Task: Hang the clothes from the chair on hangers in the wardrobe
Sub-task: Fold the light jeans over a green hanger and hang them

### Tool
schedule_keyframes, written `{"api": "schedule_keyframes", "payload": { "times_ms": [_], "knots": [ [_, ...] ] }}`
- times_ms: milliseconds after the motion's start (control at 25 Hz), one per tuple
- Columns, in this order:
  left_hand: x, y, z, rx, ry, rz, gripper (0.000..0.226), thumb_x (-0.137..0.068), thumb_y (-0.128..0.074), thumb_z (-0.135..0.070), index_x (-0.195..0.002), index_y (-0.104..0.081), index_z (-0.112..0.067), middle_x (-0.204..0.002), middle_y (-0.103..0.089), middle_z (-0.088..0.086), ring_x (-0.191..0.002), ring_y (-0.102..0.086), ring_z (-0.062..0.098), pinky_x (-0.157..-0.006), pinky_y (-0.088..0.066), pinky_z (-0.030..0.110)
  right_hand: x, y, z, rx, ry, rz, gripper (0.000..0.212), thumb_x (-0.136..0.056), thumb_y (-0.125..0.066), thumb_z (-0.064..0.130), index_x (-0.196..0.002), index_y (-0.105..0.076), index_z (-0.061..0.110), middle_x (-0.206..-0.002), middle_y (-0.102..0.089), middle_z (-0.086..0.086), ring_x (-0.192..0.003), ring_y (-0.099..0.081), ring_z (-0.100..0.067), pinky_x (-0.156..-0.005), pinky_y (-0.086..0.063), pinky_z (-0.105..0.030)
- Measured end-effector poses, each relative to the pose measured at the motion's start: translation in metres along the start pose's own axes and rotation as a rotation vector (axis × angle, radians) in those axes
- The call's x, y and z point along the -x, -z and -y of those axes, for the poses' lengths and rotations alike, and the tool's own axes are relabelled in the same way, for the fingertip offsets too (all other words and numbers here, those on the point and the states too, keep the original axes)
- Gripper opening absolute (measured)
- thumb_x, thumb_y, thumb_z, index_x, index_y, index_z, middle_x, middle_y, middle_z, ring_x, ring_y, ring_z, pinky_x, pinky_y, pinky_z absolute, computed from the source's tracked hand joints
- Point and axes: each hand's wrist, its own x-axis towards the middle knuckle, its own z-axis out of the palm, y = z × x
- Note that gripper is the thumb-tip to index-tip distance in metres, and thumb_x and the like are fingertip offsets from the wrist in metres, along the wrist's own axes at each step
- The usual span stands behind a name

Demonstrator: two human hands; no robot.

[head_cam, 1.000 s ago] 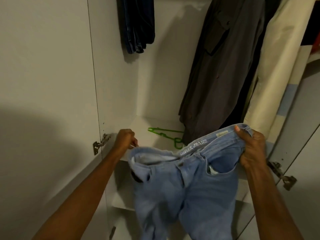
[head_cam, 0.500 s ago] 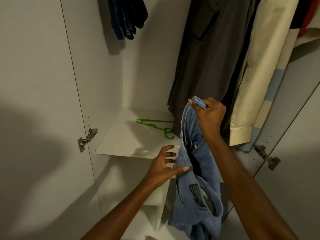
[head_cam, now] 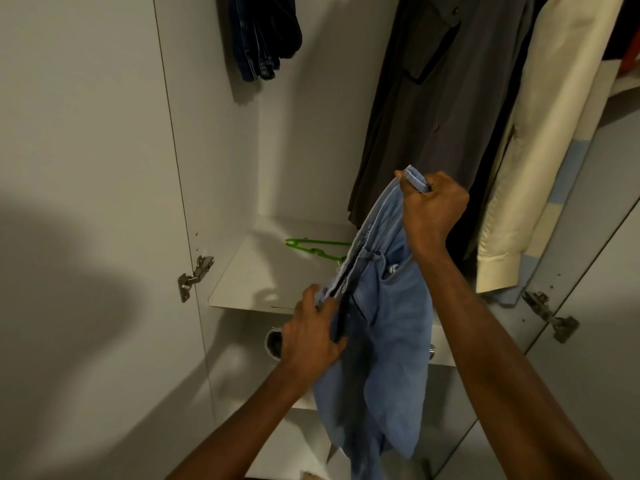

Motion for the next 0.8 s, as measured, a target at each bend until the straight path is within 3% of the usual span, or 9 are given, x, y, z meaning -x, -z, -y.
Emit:
{"api": "schedule_keyframes", "payload": {
  "times_ms": [80, 160, 320, 520, 600, 720, 800],
  "knots": [
    [-0.004, -0.004, 0.020, -0.096, 0.114, 0.047, 0.075, -0.076, -0.070, -0.067, -0.136, -0.046, -0.030, -0.148, -0.036, 0.002, -0.118, -0.059, 0.026, -0.079, -0.058, 0.038, -0.002, 0.000, 0.005, -0.082, -0.076, 0.036, 0.051, -0.078, -0.085, 0.038, -0.051, -0.043, 0.029, -0.053, -0.044, 0.013, -0.048, -0.038, -0.003, -0.049, -0.038, -0.028],
    [-0.008, -0.009, 0.035, -0.120, 0.133, 0.031, 0.067, -0.076, -0.074, -0.059, -0.127, -0.049, -0.025, -0.127, -0.050, 0.000, -0.103, -0.065, 0.024, -0.072, -0.057, 0.037, -0.003, 0.000, 0.003, -0.188, -0.152, 0.079, 0.052, -0.078, -0.087, 0.035, -0.050, -0.044, 0.029, -0.051, -0.045, 0.013, -0.048, -0.042, -0.007, -0.049, -0.040, -0.030],
    [-0.010, -0.015, 0.055, -0.063, 0.140, 0.009, 0.061, -0.069, -0.087, -0.038, -0.115, -0.051, -0.019, -0.106, -0.056, 0.003, -0.074, -0.065, 0.022, -0.055, -0.050, 0.031, -0.001, 0.004, -0.005, -0.345, -0.247, 0.121, 0.047, -0.078, -0.088, 0.028, -0.054, -0.049, 0.017, -0.054, -0.054, 0.006, -0.050, -0.051, -0.011, -0.050, -0.045, -0.026],
    [-0.024, 0.016, 0.068, -0.070, 0.099, -0.023, 0.025, -0.088, -0.067, -0.022, -0.101, -0.047, -0.028, -0.080, -0.057, -0.006, -0.065, -0.059, 0.018, -0.059, -0.048, 0.028, 0.004, 0.012, -0.021, -0.350, -0.345, 0.108, 0.044, -0.076, -0.089, 0.032, -0.055, -0.053, 0.019, -0.056, -0.057, 0.010, -0.052, -0.054, -0.010, -0.055, -0.047, -0.027],
    [-0.032, 0.042, 0.080, -0.003, 0.078, 0.028, 0.034, -0.088, -0.067, -0.019, -0.112, -0.045, -0.027, -0.074, -0.054, -0.010, -0.063, -0.055, 0.015, -0.059, -0.040, 0.025, -0.002, 0.024, -0.037, -0.364, -0.377, 0.114, 0.042, -0.073, -0.090, 0.039, -0.062, -0.060, 0.013, -0.062, -0.059, 0.000, -0.057, -0.054, -0.016, -0.056, -0.047, -0.032],
    [-0.042, 0.079, 0.100, 0.169, -0.003, 0.101, 0.066, -0.089, -0.071, -0.019, -0.141, -0.033, -0.034, -0.070, -0.057, -0.010, -0.060, -0.058, 0.012, -0.054, -0.042, 0.025, -0.015, 0.047, -0.057, -0.372, -0.402, 0.163, 0.039, -0.071, -0.090, 0.043, -0.071, -0.067, 0.011, -0.068, -0.063, -0.004, -0.063, -0.057, -0.019, -0.060, -0.049, -0.034],
    [-0.055, 0.097, 0.102, 0.208, -0.040, 0.204, 0.052, -0.088, -0.071, -0.022, -0.135, -0.052, -0.036, -0.079, -0.065, -0.011, -0.070, -0.063, 0.016, -0.063, -0.047, 0.030, -0.020, 0.055, -0.065, -0.357, -0.467, 0.221, 0.036, -0.074, -0.088, 0.042, -0.076, -0.070, 0.010, -0.076, -0.069, -0.009, -0.069, -0.064, -0.023, -0.067, -0.055, -0.038]
  ]
}}
